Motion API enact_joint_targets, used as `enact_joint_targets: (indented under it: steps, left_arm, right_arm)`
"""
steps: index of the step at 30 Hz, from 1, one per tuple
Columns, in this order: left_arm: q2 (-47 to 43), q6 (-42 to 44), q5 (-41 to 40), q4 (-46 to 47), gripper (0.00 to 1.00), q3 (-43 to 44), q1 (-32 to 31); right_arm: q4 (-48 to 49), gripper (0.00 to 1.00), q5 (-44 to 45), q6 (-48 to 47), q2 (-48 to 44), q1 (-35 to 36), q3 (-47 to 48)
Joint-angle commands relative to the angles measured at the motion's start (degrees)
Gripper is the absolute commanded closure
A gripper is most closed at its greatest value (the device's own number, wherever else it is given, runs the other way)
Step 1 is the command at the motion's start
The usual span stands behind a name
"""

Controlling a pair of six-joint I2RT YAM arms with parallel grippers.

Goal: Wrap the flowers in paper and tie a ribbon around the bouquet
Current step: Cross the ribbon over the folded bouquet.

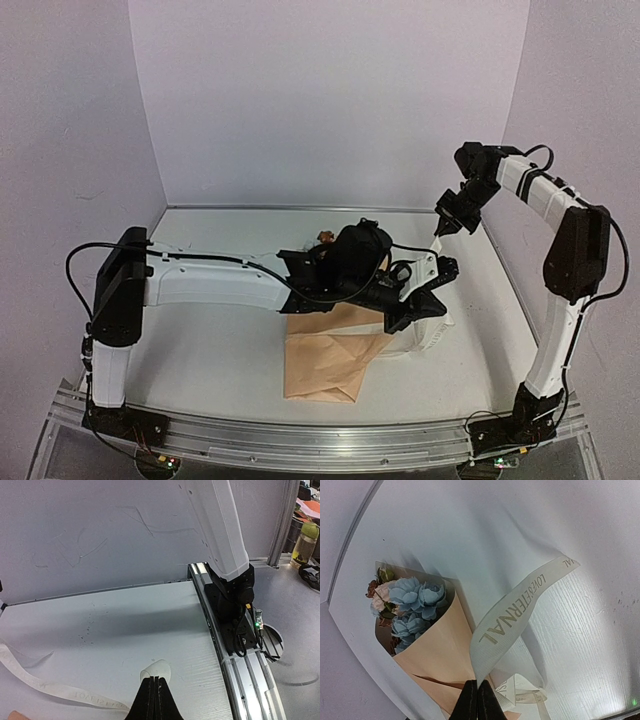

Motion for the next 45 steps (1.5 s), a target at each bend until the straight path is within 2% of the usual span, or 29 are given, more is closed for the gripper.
enact_joint_targets:
  steps: [1, 5, 12, 21, 23, 25, 28, 30, 38, 42, 45]
  left_arm:
    - [-2.1, -3.1, 1.6, 7.8, 1.0, -1.6, 2.9]
    - [-1.4, -4.8, 3.6, 9.7, 1.0, -2.4, 4.1]
    - [7.3, -6.1, 5.9, 1.5, 1.0, 4.5, 5.0]
    - [15.5, -12.9, 5.1, -1.8, 1.0, 9.8, 8.5]
    - [16.2, -12.8, 6.0, -6.2, 1.0, 12.0, 8.7]
    - [14.3, -12.5, 9.8, -8.0, 1.0, 13.6, 8.5]
    - [5.2, -13.8, 10.7, 2.4, 1.0, 4.8, 8.4]
    - [0.2, -14.0, 11.5, 5.5, 1.0, 1.1, 8.4]
    - [-11.7, -12.3, 19.2, 8.4, 1.0, -2.1, 8.4]
    - [-11.2, -12.0, 17.9, 9.9, 1.0, -3.6, 8.5]
    - [-5.1, -11.5, 16.8, 5.1, 1.0, 0.6, 8.5]
  right_arm:
    - [-1.5, 1.0, 0.0, 0.3, -0.3, 1.3, 2.7]
    - [-1.5, 1.0, -1.2, 0.1, -0.4, 1.9, 4.4]
    - [-1.5, 1.0, -5.8, 0.6, -1.8, 3.9, 7.9]
    - [0.1, 1.0, -7.7, -1.9, -7.3, 7.1, 3.1]
    - [0.2, 1.0, -7.1, -2.3, -7.5, 7.3, 3.0]
    - [0.1, 1.0, -7.0, -2.5, -7.2, 7.2, 3.6]
    - [-0.1, 1.0, -6.8, -3.4, -6.6, 7.3, 3.8]
    - [-0.2, 1.0, -6.8, -4.1, -6.1, 7.3, 3.4]
    - [-0.3, 1.0, -8.3, -4.5, -0.7, 7.2, 1.6]
    - [-0.3, 1.0, -8.5, -4.4, 1.0, 7.4, 0.9]
    - [-0.3, 1.0, -8.3, -4.5, 1.2, 7.7, 0.8]
